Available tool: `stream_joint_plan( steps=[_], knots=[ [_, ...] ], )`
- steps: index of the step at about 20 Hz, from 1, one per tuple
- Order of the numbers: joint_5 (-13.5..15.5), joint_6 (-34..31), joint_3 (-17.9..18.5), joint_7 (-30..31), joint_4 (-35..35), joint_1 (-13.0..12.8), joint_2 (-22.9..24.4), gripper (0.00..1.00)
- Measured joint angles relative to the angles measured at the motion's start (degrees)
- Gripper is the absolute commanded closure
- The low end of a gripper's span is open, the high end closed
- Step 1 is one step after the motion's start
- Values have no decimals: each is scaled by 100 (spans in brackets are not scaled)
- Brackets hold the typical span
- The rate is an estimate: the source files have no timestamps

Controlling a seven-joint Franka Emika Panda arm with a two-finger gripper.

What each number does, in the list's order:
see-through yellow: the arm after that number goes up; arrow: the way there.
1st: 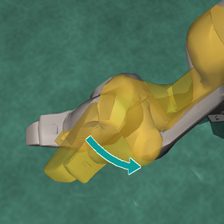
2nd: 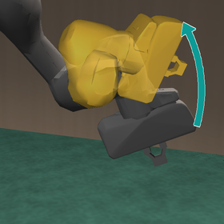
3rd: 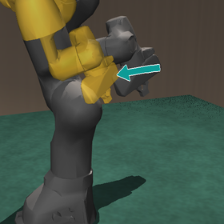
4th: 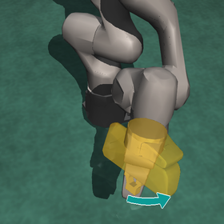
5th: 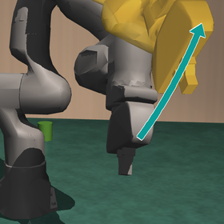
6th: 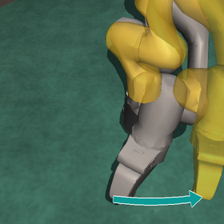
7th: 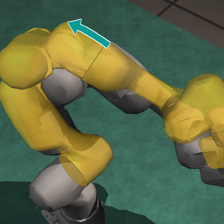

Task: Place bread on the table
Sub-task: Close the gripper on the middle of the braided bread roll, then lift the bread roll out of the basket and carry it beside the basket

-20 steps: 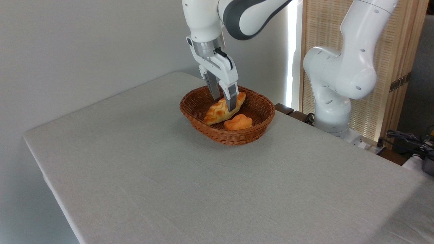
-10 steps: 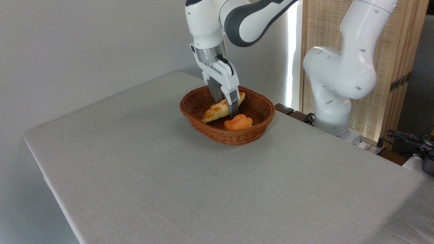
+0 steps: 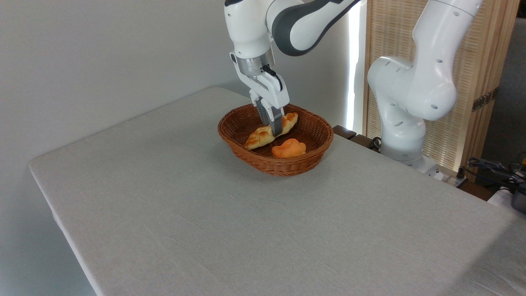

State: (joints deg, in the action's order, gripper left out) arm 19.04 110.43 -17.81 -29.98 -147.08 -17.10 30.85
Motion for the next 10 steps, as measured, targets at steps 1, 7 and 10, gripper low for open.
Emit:
stream_joint_plan(
  steps=[1,7,10],
  knots=[
    [0,-13,10,0,68,0,4,77],
    [2,-959,636,-2,1269,18,50,75],
    [1,-952,1021,-181,1645,32,-27,73]
  ],
)
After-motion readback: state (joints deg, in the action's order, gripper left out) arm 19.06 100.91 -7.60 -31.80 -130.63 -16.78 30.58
